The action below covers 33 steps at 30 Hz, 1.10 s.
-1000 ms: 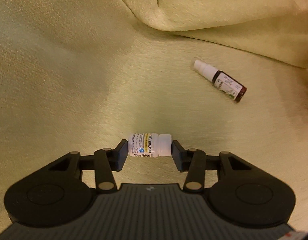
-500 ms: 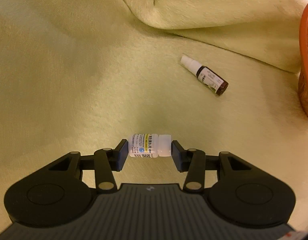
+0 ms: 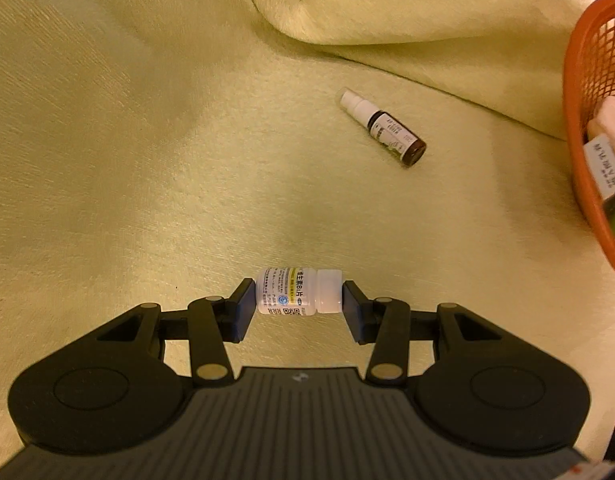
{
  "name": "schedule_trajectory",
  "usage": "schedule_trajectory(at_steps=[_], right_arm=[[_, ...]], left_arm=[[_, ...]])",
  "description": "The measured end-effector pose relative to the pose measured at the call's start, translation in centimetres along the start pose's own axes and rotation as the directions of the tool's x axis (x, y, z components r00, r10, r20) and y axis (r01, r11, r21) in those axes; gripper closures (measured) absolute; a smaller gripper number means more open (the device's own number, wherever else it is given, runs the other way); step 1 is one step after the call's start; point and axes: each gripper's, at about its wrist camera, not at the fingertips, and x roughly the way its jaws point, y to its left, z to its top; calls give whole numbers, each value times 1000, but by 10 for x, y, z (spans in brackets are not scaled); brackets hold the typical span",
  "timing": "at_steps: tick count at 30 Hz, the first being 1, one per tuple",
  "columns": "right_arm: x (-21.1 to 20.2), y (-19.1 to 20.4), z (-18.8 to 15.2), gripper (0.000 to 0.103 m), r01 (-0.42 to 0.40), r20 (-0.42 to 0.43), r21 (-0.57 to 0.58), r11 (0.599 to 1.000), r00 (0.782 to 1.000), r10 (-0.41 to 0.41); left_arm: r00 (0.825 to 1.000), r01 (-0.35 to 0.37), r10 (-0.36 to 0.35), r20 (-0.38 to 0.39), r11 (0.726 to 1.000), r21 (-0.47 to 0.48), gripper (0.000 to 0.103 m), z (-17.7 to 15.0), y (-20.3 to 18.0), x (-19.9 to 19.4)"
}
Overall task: Organize objects
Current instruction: 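Carry the pill bottle over the wastebasket and open the left tool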
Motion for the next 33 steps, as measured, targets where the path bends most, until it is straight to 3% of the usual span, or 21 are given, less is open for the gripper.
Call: schedule_trajectory(at_steps=[10, 24, 33], right_arm=[[-2, 2, -4, 99, 12, -11, -8, 1000, 1000, -12], [-4, 2, -10, 99, 18, -7, -18, 1000, 1000, -18], [-5, 0, -13, 99, 20, -5, -17, 1000, 1000, -20]], left_arm=[[998, 42, -42, 48, 999, 1, 62, 6, -15, -40], [984, 138, -148, 102, 985, 101, 62, 24, -59, -98], [973, 178, -196, 123, 973, 149, 62, 40, -80, -114]])
